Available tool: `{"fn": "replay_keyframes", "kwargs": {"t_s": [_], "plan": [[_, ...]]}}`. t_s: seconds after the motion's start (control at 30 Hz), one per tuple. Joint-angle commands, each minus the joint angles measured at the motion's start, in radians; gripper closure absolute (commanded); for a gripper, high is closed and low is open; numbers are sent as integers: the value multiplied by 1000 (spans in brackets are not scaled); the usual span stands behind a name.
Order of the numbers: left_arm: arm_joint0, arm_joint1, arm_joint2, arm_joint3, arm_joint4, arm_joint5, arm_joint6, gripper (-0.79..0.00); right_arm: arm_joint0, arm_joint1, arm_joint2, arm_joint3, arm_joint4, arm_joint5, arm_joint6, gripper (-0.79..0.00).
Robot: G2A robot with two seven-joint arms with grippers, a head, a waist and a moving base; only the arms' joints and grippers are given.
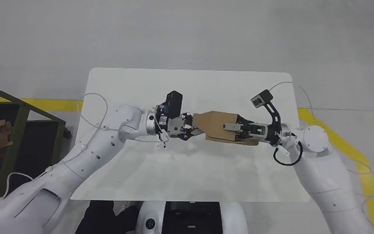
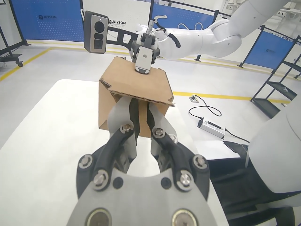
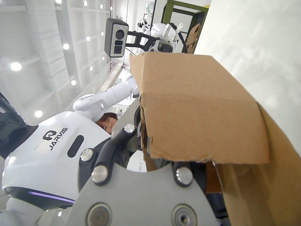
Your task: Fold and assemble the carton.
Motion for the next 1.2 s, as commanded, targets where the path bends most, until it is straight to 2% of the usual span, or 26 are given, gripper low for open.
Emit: {"fn": "replay_keyframes", "kwargs": {"t_s": [0.0,0.27,0.47,0.53,0.57,0.63,0.9,1.03,1.17], "plan": [[4,2,-4,8,-7,0,10,-154,1,0,4,5,3,-1,-1,0],[73,37,-82,29,-54,0,85,-154,-3,3,20,16,-20,0,-41,0],[128,69,-164,-13,-57,0,106,-172,9,6,38,27,-37,12,-50,0],[142,78,-184,-23,-68,0,98,-259,12,7,43,32,-50,15,-60,0],[147,81,-191,-27,-80,0,89,-342,12,8,44,34,-58,17,-67,0],[153,88,-203,-35,-106,0,62,-785,14,7,38,37,-77,18,-87,0],[139,99,-209,-63,-258,0,-70,-785,18,1,3,33,-138,14,-149,0],[114,92,-203,-52,-313,14,-130,-785,14,0,-9,19,-155,11,-156,0],[86,80,-185,-47,-338,70,-199,-785,6,-1,-18,0,-170,8,-154,0]]}}
